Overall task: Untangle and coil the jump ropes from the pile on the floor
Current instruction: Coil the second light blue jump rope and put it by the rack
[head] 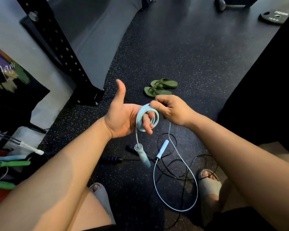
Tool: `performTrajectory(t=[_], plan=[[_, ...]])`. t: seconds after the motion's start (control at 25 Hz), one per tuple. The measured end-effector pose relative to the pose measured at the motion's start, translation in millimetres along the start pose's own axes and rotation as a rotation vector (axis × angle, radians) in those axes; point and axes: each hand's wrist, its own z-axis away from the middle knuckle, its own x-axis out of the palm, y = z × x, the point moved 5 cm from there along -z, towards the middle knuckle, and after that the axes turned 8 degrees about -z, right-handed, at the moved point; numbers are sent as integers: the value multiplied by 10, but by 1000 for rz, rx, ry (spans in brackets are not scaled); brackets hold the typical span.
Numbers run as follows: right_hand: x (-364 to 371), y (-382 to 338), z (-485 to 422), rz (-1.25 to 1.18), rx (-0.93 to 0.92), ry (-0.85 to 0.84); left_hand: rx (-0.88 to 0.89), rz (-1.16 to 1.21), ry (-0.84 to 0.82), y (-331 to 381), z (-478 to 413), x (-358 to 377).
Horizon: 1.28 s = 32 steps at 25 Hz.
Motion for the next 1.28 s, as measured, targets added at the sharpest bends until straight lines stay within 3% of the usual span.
performTrajectory(t=[0.24,0.36,0.52,0.72,0.84,1.04,1.28], plan=[[306,328,53,-149,258,-100,260,502,261,147,80,-318],[339,318,85,8,318,-254,350,521,396,149,92,-450],[283,14,69,312,170,-342,287,335,484,51,54,-487],[311,-271,63,499,52,-435,130,107,414,-87,-38,-397],[252,-442,20,553,-80,-388,19,-112,227,-180,-110,-244],[-52,-410,-45,285,-81,-271,-109,-226,15,-237,-56,-48],[-57,-103,-38,-78,-4,-137,-30,3,61,-98,-42,-60]])
